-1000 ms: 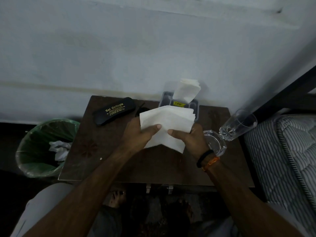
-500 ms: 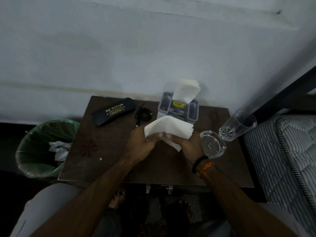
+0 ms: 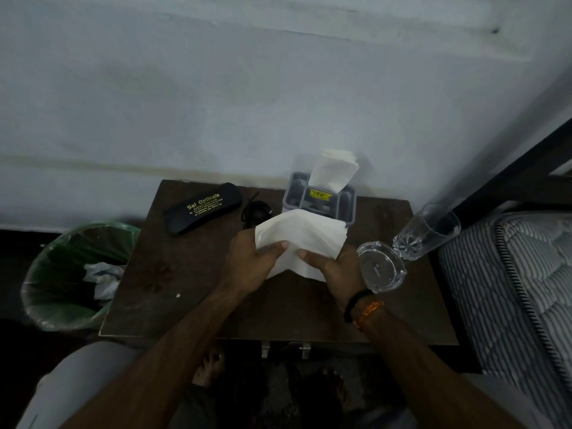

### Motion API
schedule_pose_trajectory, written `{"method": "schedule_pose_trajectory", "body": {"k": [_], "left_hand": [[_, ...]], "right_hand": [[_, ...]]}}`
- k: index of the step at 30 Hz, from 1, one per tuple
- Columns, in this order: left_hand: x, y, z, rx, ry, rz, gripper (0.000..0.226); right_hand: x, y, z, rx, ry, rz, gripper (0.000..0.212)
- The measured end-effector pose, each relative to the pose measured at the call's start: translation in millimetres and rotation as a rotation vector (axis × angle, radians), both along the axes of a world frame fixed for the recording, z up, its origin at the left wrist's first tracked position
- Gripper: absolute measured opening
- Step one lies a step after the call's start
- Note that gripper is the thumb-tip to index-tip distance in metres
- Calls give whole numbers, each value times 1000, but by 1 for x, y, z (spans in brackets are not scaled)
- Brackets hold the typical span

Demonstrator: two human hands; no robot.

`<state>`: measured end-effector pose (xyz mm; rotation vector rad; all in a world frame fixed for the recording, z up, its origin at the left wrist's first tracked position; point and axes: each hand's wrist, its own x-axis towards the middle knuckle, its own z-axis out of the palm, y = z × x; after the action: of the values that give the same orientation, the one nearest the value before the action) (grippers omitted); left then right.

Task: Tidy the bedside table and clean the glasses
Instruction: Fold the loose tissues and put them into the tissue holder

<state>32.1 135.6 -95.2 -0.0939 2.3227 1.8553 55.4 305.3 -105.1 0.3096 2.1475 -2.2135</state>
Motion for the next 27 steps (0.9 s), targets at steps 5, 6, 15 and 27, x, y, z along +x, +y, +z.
{"method": "schedule_pose_trajectory", "body": {"k": [5,6,15,27], "left_hand": [[-13,-8,25,137,-84,-78,49],[-16,-10,29,155,-101,-106,51],[-32,-10,39,204,-280,-236,49],[-42,-2,36,451,-327,-178,55]], "right_hand": [[-10,13,21,-26,-25,83,40],[-11,16,26,-22,-26,105,41],[-21,26,40,-54,-41,139,44],[-31,32,41,-437,-110,299,49]]}}
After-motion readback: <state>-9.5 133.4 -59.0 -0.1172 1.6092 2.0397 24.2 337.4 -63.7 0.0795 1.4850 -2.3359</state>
